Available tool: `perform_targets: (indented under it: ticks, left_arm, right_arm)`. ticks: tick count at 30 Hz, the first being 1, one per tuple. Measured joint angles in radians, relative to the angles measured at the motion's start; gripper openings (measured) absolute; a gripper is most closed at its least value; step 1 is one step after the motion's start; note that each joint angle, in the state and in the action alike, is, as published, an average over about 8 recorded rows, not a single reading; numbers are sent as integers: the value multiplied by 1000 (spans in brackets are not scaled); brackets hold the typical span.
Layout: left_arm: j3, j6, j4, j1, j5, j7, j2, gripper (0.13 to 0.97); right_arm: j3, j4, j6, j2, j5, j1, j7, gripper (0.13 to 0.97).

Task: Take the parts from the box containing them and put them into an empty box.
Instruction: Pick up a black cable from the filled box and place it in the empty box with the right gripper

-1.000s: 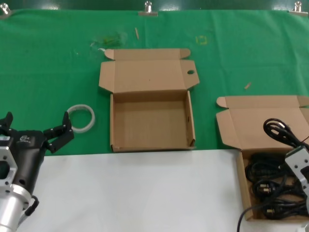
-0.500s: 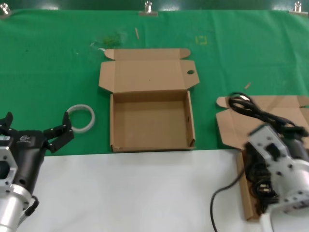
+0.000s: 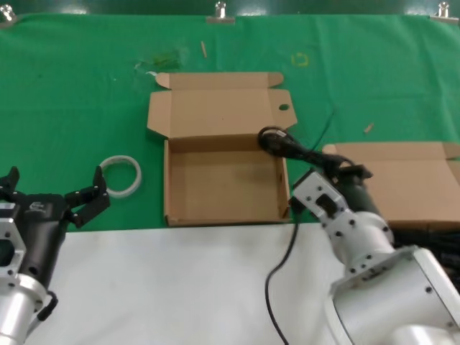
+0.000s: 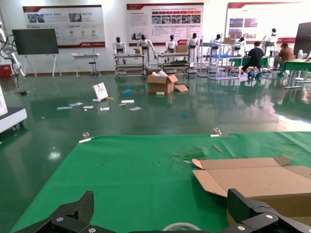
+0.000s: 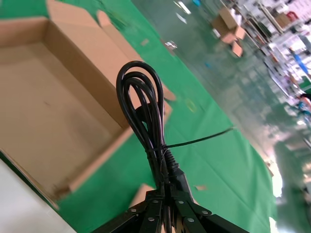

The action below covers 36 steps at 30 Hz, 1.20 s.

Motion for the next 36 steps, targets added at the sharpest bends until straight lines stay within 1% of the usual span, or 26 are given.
perform_targets:
  ticks: [9, 15, 26, 36]
  left_arm:
    - [0, 0, 0, 0, 0, 0, 0, 965]
    - [0, 0, 0, 0, 0, 0, 0, 965]
    - [0, 0, 0, 0, 0, 0, 0, 965]
    - [0, 0, 0, 0, 0, 0, 0, 965]
  right_arm:
    - [-104, -150, -67, 1, 31, 94, 50, 147]
    - [-170, -217, -97, 1, 45, 142, 84, 147]
    - [-246, -283, -126, 1, 61, 182, 153, 147]
    - [-271, -305, -143, 1, 63, 196, 215, 147]
